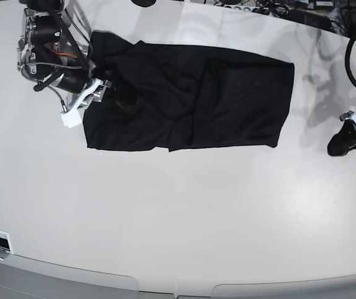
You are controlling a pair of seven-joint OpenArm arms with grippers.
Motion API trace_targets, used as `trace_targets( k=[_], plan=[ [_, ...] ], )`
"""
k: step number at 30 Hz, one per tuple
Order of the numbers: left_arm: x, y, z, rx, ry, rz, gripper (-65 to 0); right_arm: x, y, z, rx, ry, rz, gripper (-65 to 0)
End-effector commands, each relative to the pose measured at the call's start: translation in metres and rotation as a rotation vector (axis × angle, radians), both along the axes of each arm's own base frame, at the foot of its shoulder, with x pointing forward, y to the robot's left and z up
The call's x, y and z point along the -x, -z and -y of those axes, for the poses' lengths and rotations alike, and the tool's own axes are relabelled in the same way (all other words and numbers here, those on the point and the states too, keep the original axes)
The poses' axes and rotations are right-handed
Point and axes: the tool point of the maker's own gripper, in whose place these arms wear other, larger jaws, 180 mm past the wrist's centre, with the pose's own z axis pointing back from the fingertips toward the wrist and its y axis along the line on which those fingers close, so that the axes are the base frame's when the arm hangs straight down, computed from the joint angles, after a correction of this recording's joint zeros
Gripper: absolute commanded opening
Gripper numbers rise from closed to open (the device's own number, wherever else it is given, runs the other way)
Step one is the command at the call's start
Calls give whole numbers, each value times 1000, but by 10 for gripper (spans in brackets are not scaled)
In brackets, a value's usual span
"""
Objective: Layout the t-shirt on the table in an organized manner, then fold the t-shirt properly
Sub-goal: 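Lift the folded bundle end with the right gripper and flip it over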
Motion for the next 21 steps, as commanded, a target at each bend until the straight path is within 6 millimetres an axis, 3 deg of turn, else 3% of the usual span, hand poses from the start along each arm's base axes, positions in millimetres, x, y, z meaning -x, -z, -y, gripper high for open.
trace_targets(
  k=[1,4,6,8,9,15,21],
  plan=[
    [-8,-17,-2,-3,5,55,-650,1,2,-1,29,-31,-10,-273],
    [-8,-17,-2,-2,5,55,-650,0,3,-8,29,-39,-9,-296],
    [-8,-17,-2,-2,5,55,-650,-3,2,-8,28,-38,-4,-419],
    [-8,-17,-2,-2,5,56,-650,-7,-1,-7,32,-49,1,-629],
    [-8,-17,-2,-2,5,56,-650,-10,-3,-6,39,-57,8,-650],
    [-8,-17,-2,-2,5,55,-650,-33,-42,22,155,-101,129,-650],
    [-7,-17,-2,-2,5,55,-650,-49,-103,95,438,-83,299,-650]
  ],
)
